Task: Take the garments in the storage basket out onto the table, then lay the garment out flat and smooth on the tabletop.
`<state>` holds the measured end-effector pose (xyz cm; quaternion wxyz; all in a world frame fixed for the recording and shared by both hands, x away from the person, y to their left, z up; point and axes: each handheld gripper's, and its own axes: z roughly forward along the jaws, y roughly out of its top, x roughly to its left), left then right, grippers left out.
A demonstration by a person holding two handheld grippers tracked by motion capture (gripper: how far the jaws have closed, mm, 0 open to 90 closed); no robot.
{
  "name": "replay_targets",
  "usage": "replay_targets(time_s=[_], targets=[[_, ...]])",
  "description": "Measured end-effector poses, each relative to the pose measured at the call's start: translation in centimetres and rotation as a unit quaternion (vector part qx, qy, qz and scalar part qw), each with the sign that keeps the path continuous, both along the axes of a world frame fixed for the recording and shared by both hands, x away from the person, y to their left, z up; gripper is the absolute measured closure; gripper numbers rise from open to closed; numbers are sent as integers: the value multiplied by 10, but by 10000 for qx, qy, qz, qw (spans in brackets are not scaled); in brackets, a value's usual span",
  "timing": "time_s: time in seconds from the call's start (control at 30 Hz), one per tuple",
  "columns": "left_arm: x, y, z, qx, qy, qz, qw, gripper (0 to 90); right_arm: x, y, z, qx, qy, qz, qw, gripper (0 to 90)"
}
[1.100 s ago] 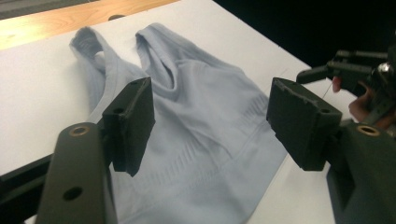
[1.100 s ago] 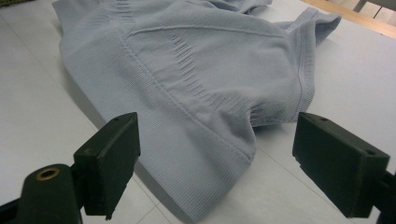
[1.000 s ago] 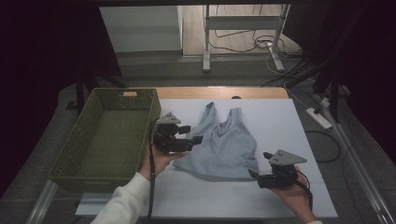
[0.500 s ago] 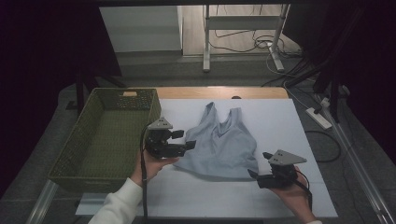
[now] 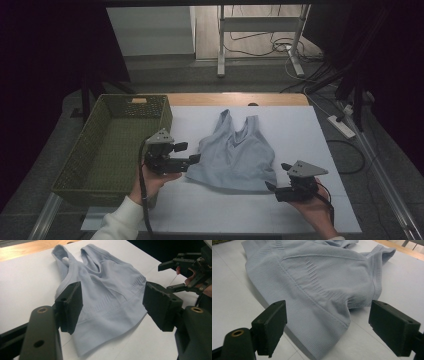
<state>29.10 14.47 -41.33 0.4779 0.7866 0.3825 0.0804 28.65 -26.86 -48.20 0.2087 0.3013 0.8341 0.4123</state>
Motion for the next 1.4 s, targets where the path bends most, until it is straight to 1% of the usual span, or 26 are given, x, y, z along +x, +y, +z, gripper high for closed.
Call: replay_targets(time_s=[0.17,0.27,0.3,0.33,0.37,0.57,0.77,0.83,0.93,1.03,1.4], targets=[[-6,12,0,-49,-5,75,10000,330,0,0,0,-14,-6,9,10000,152],[-8,16,-1,-57,-11,112,9999,331,0,1,0,-13,-8,17,10000,152],[-10,19,-2,-24,-9,148,9999,331,0,1,1,-6,-11,14,10000,151],[-10,19,-2,-24,-9,148,9999,331,0,1,1,-6,-11,22,10000,152],[-12,23,-2,-42,-1,190,9998,331,0,1,1,-7,-10,25,10000,152],[-15,33,-2,-65,-15,263,9996,330,0,1,1,-30,-37,41,10000,152],[-18,37,-1,-75,-12,300,9995,329,0,2,1,-25,-47,35,10000,152],[-18,40,-1,-61,-1,297,9995,330,0,3,1,-3,-82,37,10000,152],[-18,41,-2,-55,4,314,9995,330,-1,5,2,38,-117,63,9999,152],[-18,42,-2,-48,1,324,9995,330,-1,6,2,4,-103,79,9999,152],[-18,45,-3,-57,3,358,9993,329,-2,6,3,37,-121,99,9999,153]])
